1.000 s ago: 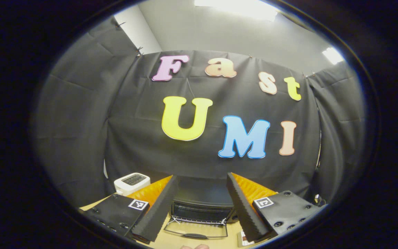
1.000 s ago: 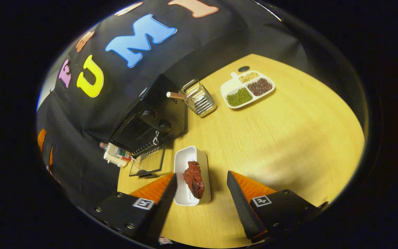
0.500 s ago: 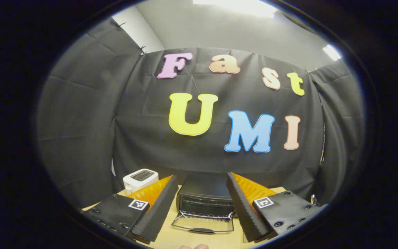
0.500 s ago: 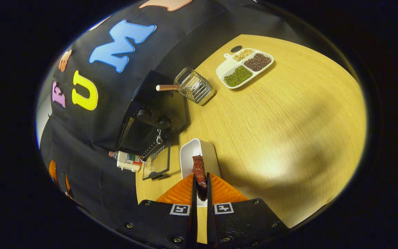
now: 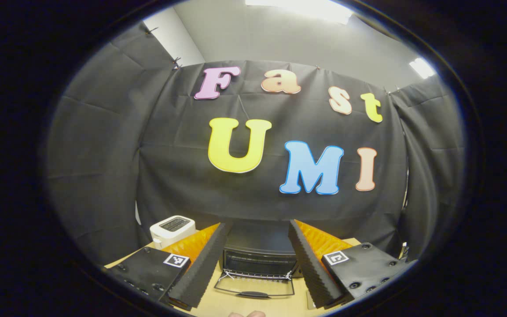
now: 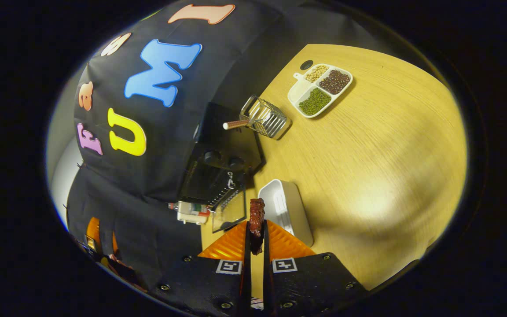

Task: Open the electric oven with the left hand, put the food in, and close the electric oven.

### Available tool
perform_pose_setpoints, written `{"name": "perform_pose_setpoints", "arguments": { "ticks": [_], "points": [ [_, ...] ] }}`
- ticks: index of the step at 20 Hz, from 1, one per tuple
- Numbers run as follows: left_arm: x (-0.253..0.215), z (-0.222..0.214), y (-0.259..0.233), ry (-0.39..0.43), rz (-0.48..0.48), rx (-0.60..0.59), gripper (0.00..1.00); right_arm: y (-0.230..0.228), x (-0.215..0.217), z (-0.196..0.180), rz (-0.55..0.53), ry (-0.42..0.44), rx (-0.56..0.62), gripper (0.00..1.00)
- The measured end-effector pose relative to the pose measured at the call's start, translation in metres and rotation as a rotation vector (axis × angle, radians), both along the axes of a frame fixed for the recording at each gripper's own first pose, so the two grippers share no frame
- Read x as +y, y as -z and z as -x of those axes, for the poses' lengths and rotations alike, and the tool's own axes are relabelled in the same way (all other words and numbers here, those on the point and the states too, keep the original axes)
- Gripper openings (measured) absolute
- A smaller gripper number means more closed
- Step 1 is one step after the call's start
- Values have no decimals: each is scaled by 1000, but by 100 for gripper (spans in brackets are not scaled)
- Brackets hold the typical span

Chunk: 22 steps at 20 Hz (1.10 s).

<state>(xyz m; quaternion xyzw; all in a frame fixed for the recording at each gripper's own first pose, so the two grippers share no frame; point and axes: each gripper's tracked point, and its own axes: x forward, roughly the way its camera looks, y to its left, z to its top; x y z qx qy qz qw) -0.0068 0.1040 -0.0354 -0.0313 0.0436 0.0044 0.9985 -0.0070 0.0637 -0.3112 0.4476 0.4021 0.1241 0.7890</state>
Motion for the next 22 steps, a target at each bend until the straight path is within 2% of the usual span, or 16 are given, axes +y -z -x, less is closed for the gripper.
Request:
{"name": "perform_pose_setpoints", "arguments": {
  "ticks": [3, 4, 5, 6, 8, 11, 12, 13, 14, 16, 17, 18, 22],
  "points": [
    [-2, -5, -2, 23, -6, -17, 95, -32, 12, -6, -102, 13, -54, 11],
    [-4, -6, 0, 36, -4, -17, 99, -44, 19, -9, -149, 16, -68, 11],
    [-5, -6, 1, 44, -3, -14, 91, -55, 26, -10, -189, 19, -80, 11],
    [-5, -7, 5, 49, -5, -11, 92, -64, 32, -14, -219, 22, -91, 11],
    [-2, -8, 9, 55, -11, -5, 99, -79, 45, -21, -268, 23, -112, 11],
    [11, -6, 8, 50, -11, -4, 99, -83, 72, -38, -312, 9, -115, 11],
    [15, -5, 8, 46, -14, -10, 95, -84, 82, -44, -336, 6, -110, 11],
    [20, -5, 6, 46, -18, -12, 99, -85, 91, -52, -354, 6, -109, 11],
    [24, -5, 8, 45, -23, -13, 95, -83, 100, -60, -357, 4, -108, 11],
    [34, -5, 9, 40, -34, -10, 99, -76, 120, -76, -343, 2, -98, 11],
    [39, -5, 10, 38, -36, -6, 95, -69, 129, -84, -329, 6, -86, 11],
    [43, -5, 13, 35, -35, 0, 99, -63, 138, -93, -319, 8, -79, 11],
    [68, -4, 28, 8, -23, 45, 99, -27, 181, -128, -270, 23, -25, 11]
  ]
}}
